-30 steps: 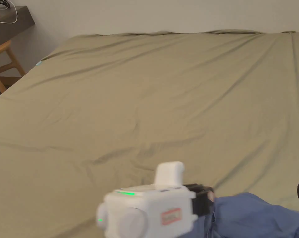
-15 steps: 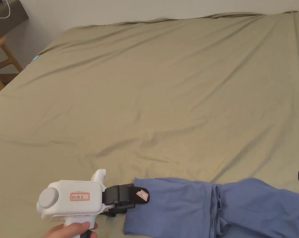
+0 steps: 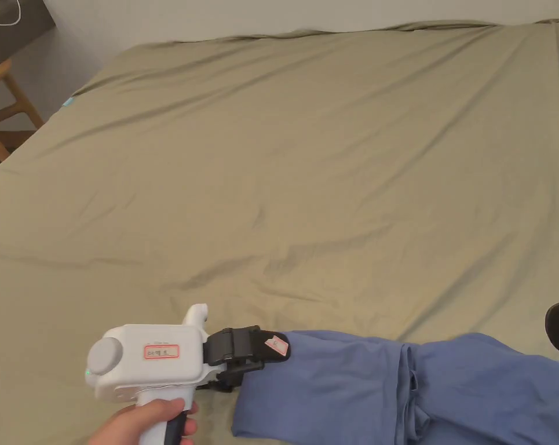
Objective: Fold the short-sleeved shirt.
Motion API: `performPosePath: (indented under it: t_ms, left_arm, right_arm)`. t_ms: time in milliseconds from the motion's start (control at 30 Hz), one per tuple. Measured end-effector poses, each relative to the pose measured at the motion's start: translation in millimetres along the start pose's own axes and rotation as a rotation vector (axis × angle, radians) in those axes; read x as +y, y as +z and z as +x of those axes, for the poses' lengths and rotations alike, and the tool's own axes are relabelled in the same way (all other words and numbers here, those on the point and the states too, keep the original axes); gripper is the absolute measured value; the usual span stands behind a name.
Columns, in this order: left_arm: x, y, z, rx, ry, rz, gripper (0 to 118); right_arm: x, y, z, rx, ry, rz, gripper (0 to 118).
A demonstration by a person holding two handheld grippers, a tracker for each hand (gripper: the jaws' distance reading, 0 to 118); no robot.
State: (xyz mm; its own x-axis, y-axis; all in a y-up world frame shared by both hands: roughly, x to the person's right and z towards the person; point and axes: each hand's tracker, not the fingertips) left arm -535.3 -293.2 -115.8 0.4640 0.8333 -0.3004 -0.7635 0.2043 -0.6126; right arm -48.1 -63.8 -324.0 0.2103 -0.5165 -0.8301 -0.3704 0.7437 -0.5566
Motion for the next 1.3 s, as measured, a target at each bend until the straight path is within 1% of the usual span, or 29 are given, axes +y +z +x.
performPosePath:
  t_ms: [33, 67, 100, 133, 167, 200, 233, 267, 300, 367, 400, 433, 500, 533, 600, 633, 700, 733, 767, 833, 933, 1033, 1133, 1167, 1200, 1233, 1267, 1300]
  left_arm:
    - [-3, -6, 6, -0.006, -0.006, -0.005, 112]
    - [-5, -11, 12, -0.016, -0.036, 0.001, 108]
    - [-6, -15, 20, 0.003, -0.082, 0.005, 90]
    - [-8, -17, 25, 0.044, -0.106, 0.003, 19]
    - [-11, -15, 25, 0.051, -0.089, 0.012, 17]
    - [-13, -14, 25, 0.102, -0.077, 0.046, 17]
    - [-17, -8, 23, 0.064, -0.029, 0.079, 17]
    - [-21, -3, 24, 0.008, -0.004, 0.063, 17]
    - [-25, 5, 26, -0.015, -0.02, 0.073, 16]
    - [-29, 24, 33, -0.005, -0.036, 0.099, 17]
    - [-28, 35, 33, -0.006, -0.019, 0.123, 17]
    - [-26, 49, 33, 0.027, -0.011, 0.176, 17]
    - [-21, 76, 43, 0.163, -0.07, 0.266, 17]
    - [-17, 92, 44, 0.185, -0.062, 0.298, 17]
    - [-12, 115, 46, 0.226, 0.031, 0.324, 17]
    - [-11, 123, 52, 0.334, 0.044, 0.328, 17]
    - [-10, 123, 69, 0.494, -0.052, 0.32, 17]
    - [-11, 116, 80, 0.546, -0.091, 0.288, 17]
    - [-13, 107, 91, 0.551, -0.095, 0.263, 17]
    - [-21, 82, 122, 0.573, -0.124, 0.267, 17]
    - [-31, 26, 168, 0.535, -0.211, 0.232, 17]
    - [-35, -44, 188, 0.502, -0.229, 0.174, 17]
    - [-45, -114, 194, 0.483, -0.334, 0.042, 17]
    - [-48, -131, 191, 0.484, -0.336, 0.016, 19]
    - [-52, -145, 185, 0.524, -0.337, -0.008, 30]
    - [-57, -153, 178, 0.539, -0.366, -0.006, 61]
    - [-59, -154, 173, 0.517, -0.353, 0.029, 69]
    - [-60, -145, 172, 0.419, -0.298, 0.085, 77]
  right_arm:
    - [0, -1, 0, 0.0, -0.007, 0.004, 3]
    - [-1, -1, 1, 0.001, -0.014, 0.005, 3]
    - [-1, -1, 1, 0.002, -0.018, 0.006, 3]
    - [-1, -1, 0, 0.002, -0.017, 0.006, 3]
    - [-1, -1, -1, 0.0, -0.013, 0.005, 3]
    - [-1, 0, -1, -0.003, -0.006, 0.003, 3]
    - [-1, 1, -1, -0.006, 0.001, 0.002, 3]
    - [-1, 1, -3, -0.011, 0.003, 0.001, 3]
    - [0, 1, -4, -0.015, 0.003, 0.001, 3]
    - [0, 2, -2, -0.02, -0.002, 0.001, 3]
    - [0, 2, -2, -0.024, -0.005, 0.004, 3]
    - [1, 3, -2, -0.029, -0.011, 0.008, 3]
    - [2, 4, -1, -0.038, -0.028, 0.015, 3]
    - [3, 4, -2, -0.055, -0.04, 0.022, 3]
    - [5, 6, -5, -0.094, -0.042, 0.029, 3]
    - [5, 7, -8, -0.145, -0.014, 0.029, 3]
    - [5, 6, -14, -0.246, 0.045, 0.014, 3]
    - [5, 4, -16, -0.301, 0.073, 0.001, 3]
    - [4, 1, -18, -0.336, 0.09, -0.007, 3]
    - [1, -4, -18, -0.361, 0.093, -0.023, 3]
    - [-2, -10, -16, -0.324, 0.064, -0.037, 3]
    - [-5, -16, -14, -0.305, 0.042, -0.054, 3]
    - [-8, -18, -8, -0.306, 0.02, -0.074, 3]
    - [-10, -19, -5, -0.305, 0.012, -0.082, 3]
    - [-11, -19, -2, -0.308, 0.007, -0.092, 3]
    - [-13, -18, -1, -0.315, 0.007, -0.102, 3]
    - [-15, -17, 1, -0.321, 0.012, -0.108, 3]
    - [-16, -16, 2, -0.324, 0.016, -0.113, 3]
